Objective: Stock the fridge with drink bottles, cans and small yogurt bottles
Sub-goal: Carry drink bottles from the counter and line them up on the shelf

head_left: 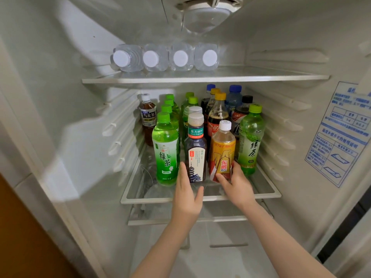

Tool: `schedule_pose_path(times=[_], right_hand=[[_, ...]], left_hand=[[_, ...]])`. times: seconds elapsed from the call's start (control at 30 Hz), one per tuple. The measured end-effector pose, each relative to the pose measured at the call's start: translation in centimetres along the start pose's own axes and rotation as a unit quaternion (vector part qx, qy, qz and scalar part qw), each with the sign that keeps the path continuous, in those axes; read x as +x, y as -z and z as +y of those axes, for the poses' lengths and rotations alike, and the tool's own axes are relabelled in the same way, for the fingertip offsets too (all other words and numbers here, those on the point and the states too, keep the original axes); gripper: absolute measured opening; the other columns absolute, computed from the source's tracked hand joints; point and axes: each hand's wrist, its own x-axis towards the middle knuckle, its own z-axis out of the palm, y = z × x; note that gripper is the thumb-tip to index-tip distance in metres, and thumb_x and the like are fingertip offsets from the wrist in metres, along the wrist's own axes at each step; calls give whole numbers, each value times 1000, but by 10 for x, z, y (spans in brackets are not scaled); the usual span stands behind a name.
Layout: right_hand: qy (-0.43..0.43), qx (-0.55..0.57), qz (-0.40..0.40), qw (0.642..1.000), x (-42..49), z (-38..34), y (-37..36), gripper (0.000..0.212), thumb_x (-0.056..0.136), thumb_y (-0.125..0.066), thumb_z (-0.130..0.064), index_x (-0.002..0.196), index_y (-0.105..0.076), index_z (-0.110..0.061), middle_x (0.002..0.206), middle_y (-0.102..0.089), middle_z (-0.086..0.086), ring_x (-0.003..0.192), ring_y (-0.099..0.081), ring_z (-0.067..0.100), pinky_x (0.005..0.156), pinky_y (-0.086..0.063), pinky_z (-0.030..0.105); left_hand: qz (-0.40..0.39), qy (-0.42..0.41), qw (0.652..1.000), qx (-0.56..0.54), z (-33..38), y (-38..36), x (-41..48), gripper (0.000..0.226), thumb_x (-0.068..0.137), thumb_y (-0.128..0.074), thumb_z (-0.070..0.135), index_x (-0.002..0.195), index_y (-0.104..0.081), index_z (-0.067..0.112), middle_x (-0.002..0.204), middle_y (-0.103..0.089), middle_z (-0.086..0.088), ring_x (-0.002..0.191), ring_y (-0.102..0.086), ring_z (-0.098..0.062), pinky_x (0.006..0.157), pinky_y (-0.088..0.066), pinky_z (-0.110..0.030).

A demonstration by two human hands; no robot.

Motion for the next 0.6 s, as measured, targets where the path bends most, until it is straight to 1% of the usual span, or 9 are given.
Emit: schedule_pose_path(times=[0.13, 0.33, 0.4, 0.43, 0.47, 0.5, 0.53, 0.57, 0.6], right_hand=[[-5, 7, 2, 1000, 0, -1, 0, 66, 90, -58, -37, 143, -28, -13, 132, -55, 5, 112, -58, 25, 88, -50, 39], [-5, 6, 11, 1000, -2, -1, -1, 64, 90, -57, -39, 143, -29, -16, 132, -55, 3, 111, -58, 25, 86, -50, 39], [-1, 9, 15, 1000, -2, 0, -1, 64, 90, -58, -39, 142, -30, -16, 131, -56, 2, 111, -58, 25, 86, -50, 38], [1, 12, 15, 1000, -1, 1, -1, 64, 89, -59, -39, 142, -30, -16, 131, -56, 2, 111, -58, 25, 86, -49, 38], [3, 15, 14, 1000, -1, 1, -1, 64, 89, -60, -38, 142, -31, -16, 131, -56, 2, 112, -58, 25, 87, -49, 38], [5, 17, 12, 1000, 0, 1, 0, 64, 89, -60, -38, 142, -32, -15, 131, -56, 3, 112, -58, 25, 87, -49, 38], [7, 19, 9, 1000, 0, 1, 0, 65, 89, -61, -37, 142, -32, -15, 132, -56, 4, 112, -58, 25, 87, -49, 38], [10, 21, 8, 1000, 0, 1, 0, 65, 89, -61, -36, 142, -32, -14, 132, -56, 4, 112, -58, 25, 88, -49, 37], [13, 23, 8, 1000, 0, 1, 0, 65, 89, -61, -34, 143, -32, -14, 132, -55, 4, 112, -57, 25, 88, -48, 36]], left_hand=[[2, 36, 999, -2, 1, -1, 9, 81, 92, -57, 16, 152, -2, 13, 159, -14, -5, 146, -16, -17, 111, -11, -18], [-14, 45, 999, 5, 4, 1, 9, 79, 94, -54, 18, 152, -1, 13, 160, -12, -4, 147, -13, -16, 114, -11, -21], [-10, 34, 999, 1, 10, 6, 3, 78, 94, -55, 19, 152, -3, 13, 159, -13, -3, 146, -13, -15, 114, -11, -19], [-4, 17, 1000, -2, 17, 10, 0, 74, 93, -56, 19, 152, -10, 14, 158, -18, -2, 145, -18, -14, 114, -13, -17], [7, -11, 1000, -11, 24, 16, -4, 67, 93, -56, 19, 150, -21, 15, 153, -29, 0, 141, -28, -13, 113, -20, -17], [24, -46, 998, -31, 34, 23, -6, 55, 93, -56, 20, 145, -36, 16, 144, -43, 1, 132, -41, -11, 110, -32, -19], [53, -87, 993, -54, 43, 33, -5, 43, 93, -55, 22, 135, -49, 16, 130, -54, 2, 119, -50, -5, 100, -44, -20], [96, -130, 984, -70, 52, 43, -2, 33, 93, -53, 24, 124, -58, 14, 114, -59, 3, 106, -55, 1, 86, -49, -15], [148, -170, 971, -76, 60, 54, 5, 28, 93, -50, 23, 115, -62, 12, 103, -60, 4, 95, -56, 4, 76, -47, -9]])
